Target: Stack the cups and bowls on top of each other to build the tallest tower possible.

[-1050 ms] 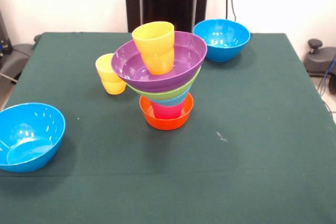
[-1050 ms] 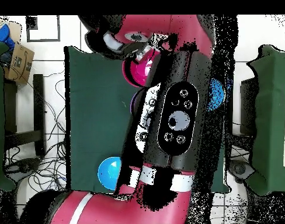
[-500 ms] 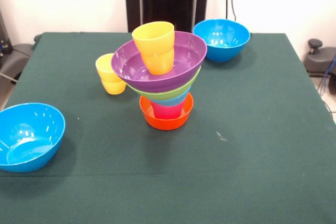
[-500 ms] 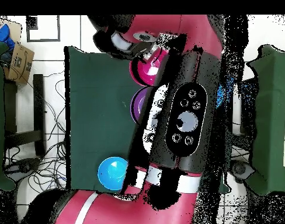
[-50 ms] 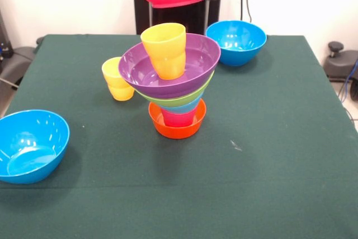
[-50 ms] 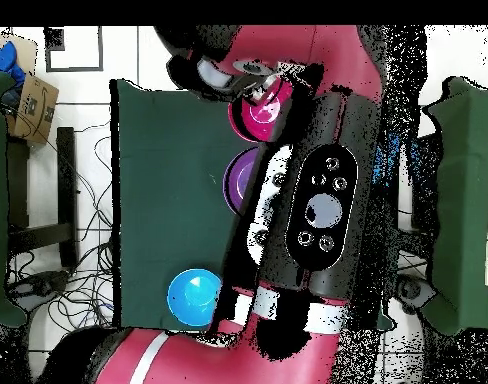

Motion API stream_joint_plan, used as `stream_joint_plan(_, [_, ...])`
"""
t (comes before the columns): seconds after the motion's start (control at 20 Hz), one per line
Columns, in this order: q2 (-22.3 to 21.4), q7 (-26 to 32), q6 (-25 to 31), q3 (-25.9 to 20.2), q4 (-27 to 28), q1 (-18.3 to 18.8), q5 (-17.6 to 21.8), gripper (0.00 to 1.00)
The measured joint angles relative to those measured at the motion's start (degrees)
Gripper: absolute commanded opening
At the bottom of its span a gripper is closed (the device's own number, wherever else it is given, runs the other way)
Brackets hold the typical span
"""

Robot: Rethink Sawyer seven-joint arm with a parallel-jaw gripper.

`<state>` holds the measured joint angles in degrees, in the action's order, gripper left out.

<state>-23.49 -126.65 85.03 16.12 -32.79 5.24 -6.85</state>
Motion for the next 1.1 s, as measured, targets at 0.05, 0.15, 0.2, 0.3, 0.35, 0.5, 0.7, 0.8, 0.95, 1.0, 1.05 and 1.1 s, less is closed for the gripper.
stream_joint_plan(0.05, [-0.07, 0.00, -0.49, 0.00, -0.43, 0.00, 0.04, 0.00])
stream_joint_plan(0.15, [-0.51, 0.00, -2.26, 0.00, -2.57, 0.00, 0.38, 0.00])
stream_joint_plan(0.2, [-0.66, 0.00, -2.68, 0.00, -3.10, 0.00, 0.52, 0.00])
stream_joint_plan(0.3, [-1.39, 0.01, -4.52, 0.00, -5.47, 0.00, 1.17, 0.00])
stream_joint_plan(0.35, [-1.56, 0.01, -4.97, -0.01, -6.00, 0.00, 1.33, 0.00])
stream_joint_plan(0.5, [-2.55, 0.09, -7.01, -0.04, -8.97, 0.04, 2.06, 0.00])
stream_joint_plan(0.7, [-3.57, 0.12, -8.53, -0.07, -11.88, 0.15, 2.86, 0.00])
stream_joint_plan(0.8, [-3.81, 0.21, -8.53, -0.07, -12.42, 0.17, 3.14, 0.00])
stream_joint_plan(0.95, [-4.43, 0.49, -8.53, -0.16, -13.76, 0.28, 4.18, 0.00])
stream_joint_plan(1.0, [-4.66, 0.64, -8.53, -0.24, -14.22, 0.34, 4.48, 0.00])
stream_joint_plan(1.05, [-4.79, 0.72, -8.53, -0.28, -14.44, 0.38, 4.61, 0.00])
stream_joint_plan(1.1, [-5.09, 0.91, -8.53, -0.38, -14.87, 0.46, 4.86, 0.00])
